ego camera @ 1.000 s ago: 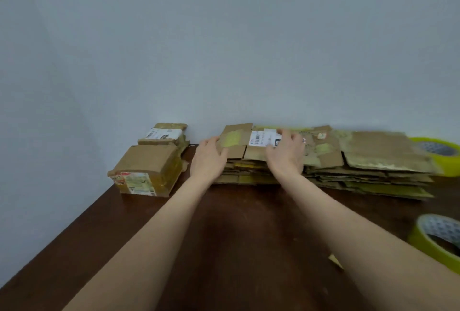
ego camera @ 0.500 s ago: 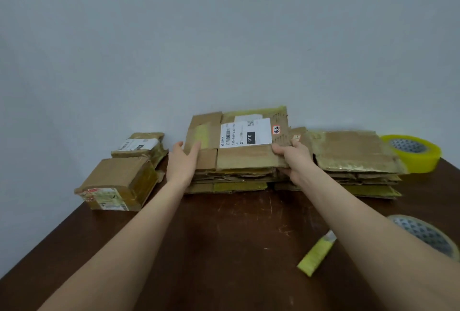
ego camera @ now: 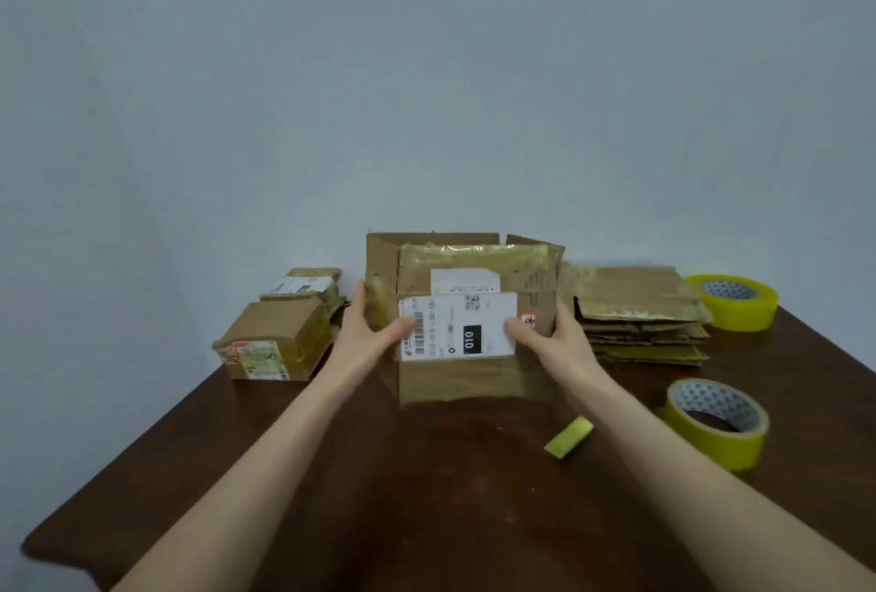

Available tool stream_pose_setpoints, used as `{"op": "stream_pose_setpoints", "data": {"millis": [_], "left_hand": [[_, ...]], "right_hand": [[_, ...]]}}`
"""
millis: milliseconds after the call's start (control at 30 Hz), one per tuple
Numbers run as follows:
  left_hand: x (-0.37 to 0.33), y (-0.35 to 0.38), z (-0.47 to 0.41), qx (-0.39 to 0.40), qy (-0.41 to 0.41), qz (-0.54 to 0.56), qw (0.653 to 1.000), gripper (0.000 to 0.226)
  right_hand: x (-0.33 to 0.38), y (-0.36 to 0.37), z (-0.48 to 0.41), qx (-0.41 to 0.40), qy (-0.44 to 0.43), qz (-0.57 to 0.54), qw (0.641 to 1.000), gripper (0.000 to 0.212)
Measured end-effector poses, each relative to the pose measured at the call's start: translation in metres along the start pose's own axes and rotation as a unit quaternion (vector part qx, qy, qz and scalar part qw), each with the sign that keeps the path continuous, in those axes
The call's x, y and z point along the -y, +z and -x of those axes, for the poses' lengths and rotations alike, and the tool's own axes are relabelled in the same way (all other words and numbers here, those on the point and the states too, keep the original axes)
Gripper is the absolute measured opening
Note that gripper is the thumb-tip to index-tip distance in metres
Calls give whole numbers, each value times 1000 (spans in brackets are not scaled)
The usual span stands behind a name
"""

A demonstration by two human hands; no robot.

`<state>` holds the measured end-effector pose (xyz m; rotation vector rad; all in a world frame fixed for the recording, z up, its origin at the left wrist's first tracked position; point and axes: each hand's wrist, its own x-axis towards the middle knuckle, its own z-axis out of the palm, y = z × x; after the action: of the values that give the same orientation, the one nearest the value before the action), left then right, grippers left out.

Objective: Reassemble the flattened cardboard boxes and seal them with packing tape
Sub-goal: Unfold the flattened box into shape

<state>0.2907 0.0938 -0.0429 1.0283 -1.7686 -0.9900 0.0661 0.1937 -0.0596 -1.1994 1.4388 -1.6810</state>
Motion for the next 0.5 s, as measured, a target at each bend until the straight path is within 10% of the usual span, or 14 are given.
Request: {"op": "stream_pose_setpoints", "data": {"millis": [300,500], "left_hand": [[21,-2,62,53,-3,54,997,104],[4,-2,59,-4,91,55,994,76]], "right_hand": [[-41,7,57,13,-55,177,983,106],[-6,-6,46,28,-164,223,960,84]]}}
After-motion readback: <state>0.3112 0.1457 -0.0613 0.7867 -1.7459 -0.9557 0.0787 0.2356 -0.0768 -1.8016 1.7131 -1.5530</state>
